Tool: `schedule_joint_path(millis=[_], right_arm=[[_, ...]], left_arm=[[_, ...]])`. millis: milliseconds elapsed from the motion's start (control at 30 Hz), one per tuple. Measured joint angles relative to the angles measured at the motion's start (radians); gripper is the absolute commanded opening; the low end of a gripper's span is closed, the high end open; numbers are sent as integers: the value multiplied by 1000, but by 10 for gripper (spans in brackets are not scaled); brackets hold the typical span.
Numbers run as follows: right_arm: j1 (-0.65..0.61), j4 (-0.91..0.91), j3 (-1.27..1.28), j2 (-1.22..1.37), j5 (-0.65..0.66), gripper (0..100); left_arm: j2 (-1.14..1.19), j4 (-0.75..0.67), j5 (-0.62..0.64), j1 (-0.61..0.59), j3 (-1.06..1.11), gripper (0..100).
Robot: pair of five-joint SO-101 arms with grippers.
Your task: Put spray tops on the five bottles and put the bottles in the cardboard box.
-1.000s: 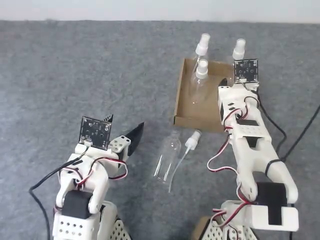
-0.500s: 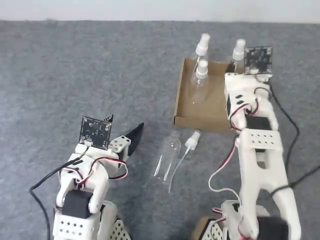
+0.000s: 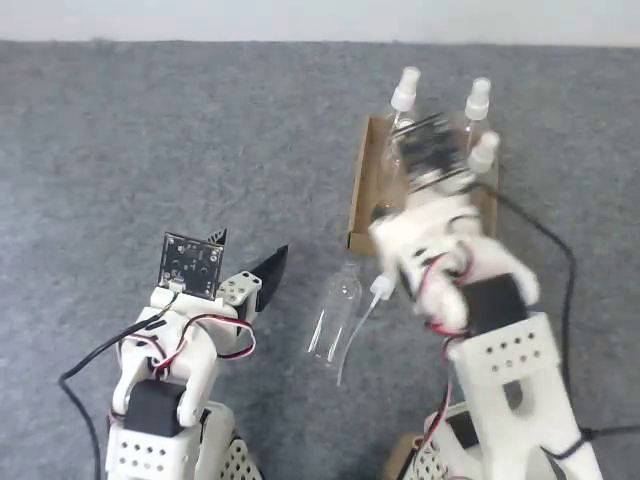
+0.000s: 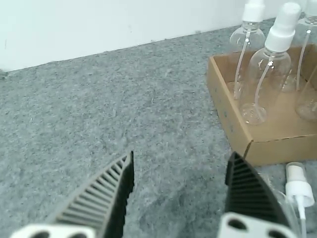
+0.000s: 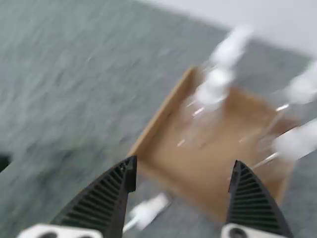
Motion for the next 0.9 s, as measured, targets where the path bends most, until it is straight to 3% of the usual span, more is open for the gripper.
schedule_joint_path(millis=[167, 367, 600, 900], right_arm=[[-224, 60, 49, 12, -129, 243], [-396, -34, 133, 206, -273, 245], [-431, -127, 133, 476, -422, 246], [-430, -198, 133, 592, -540, 241]], left_arm=[[0, 0, 0, -15, 0, 249], [0, -25, 49, -241, -23, 232], [0, -31, 80, -304, -28, 232], [0, -31, 80, -304, -28, 232]])
